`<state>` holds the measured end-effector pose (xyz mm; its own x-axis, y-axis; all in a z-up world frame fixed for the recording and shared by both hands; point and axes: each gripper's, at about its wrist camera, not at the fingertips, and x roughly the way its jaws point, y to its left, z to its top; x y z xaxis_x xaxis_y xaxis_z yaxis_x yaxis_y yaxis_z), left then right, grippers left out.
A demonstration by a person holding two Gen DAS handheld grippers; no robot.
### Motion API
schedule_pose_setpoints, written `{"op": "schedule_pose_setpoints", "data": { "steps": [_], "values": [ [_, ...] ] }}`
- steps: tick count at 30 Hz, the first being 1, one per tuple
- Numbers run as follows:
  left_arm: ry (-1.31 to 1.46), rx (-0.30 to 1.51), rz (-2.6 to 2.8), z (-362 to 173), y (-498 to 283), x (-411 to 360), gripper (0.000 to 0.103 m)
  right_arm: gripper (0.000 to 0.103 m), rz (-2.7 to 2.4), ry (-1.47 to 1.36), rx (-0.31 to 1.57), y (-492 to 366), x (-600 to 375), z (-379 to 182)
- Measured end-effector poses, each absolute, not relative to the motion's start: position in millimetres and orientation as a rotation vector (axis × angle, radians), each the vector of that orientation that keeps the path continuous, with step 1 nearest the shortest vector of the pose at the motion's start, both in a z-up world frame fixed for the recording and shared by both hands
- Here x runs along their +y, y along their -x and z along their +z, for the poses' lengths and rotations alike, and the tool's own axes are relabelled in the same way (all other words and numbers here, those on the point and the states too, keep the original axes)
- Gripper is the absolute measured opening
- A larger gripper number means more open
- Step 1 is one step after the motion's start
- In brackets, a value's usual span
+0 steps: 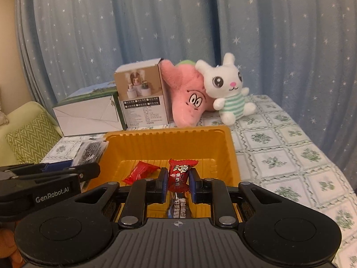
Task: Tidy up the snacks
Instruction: 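Carry both items over the orange tray and open both grippers to release them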
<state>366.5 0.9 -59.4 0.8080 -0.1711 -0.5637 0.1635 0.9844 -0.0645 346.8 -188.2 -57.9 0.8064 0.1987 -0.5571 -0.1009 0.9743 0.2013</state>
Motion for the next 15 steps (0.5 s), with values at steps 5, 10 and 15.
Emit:
{"op": "schedule_pose_setpoints", "data": {
  "steps": [5, 10, 15],
  "values": [
    [0.008, 0.634, -0.182, -73, -379, 0, 0.034, 0.020, 0.161, -0.175, 0.643, -366, -188, -70],
    [-0.005, 0.645, -0.192, -80, -386, -3, 0.034, 0.020, 0.158, -0.199, 0.669, -374, -191, -79],
    [-0.006, 0.656, -0.205, -86, -393, -5, 0.034, 0.020, 0.164, -0.198, 0.675, -374, -189, -83]
  ]
}}
